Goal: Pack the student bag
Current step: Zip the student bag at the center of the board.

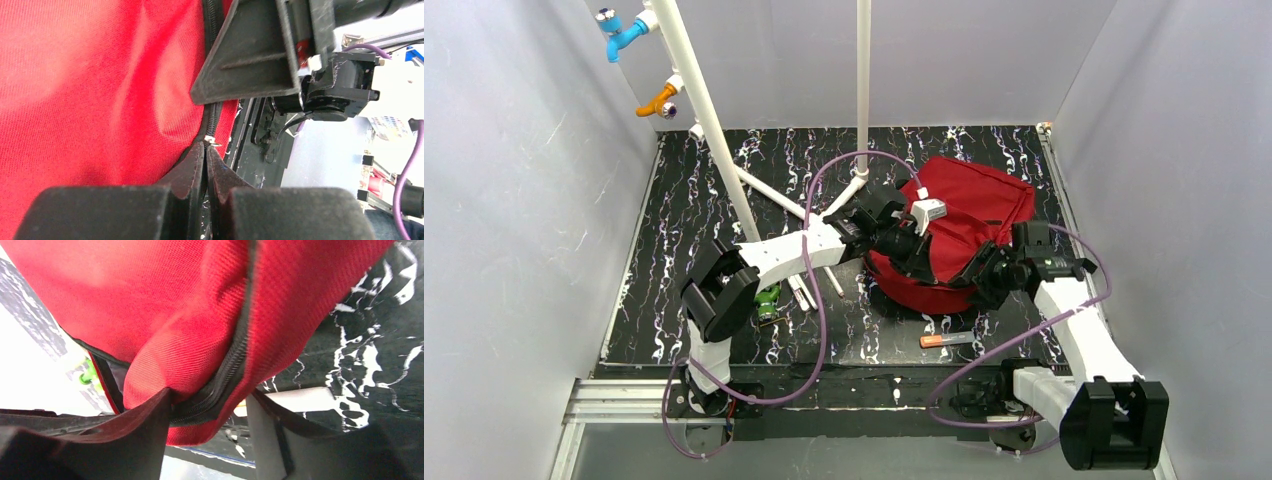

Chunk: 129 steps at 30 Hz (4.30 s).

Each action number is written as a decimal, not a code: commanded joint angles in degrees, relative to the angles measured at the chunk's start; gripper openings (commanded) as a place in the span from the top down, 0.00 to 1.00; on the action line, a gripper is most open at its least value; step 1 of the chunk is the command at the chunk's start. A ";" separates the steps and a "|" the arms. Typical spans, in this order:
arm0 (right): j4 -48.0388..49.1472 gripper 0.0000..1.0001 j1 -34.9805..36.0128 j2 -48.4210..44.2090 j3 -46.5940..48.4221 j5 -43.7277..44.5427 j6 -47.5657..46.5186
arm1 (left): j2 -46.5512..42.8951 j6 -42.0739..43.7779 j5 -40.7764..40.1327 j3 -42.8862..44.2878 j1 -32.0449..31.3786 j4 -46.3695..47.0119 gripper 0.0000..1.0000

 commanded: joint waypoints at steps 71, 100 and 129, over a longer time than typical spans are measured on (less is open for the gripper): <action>-4.64 0.99 -7.57 0.38 5.53 2.63 -16.56 | 8.10 16.84 -26.72 14.84 12.85 -17.23 1.00; 19.79 0.11 42.96 -4.63 2.77 28.12 -59.90 | -4.42 4.34 3.17 -2.27 7.95 -8.31 1.00; 25.49 0.99 42.88 -6.11 -8.98 21.23 -67.94 | 5.98 12.43 -34.57 13.95 11.64 -14.31 1.00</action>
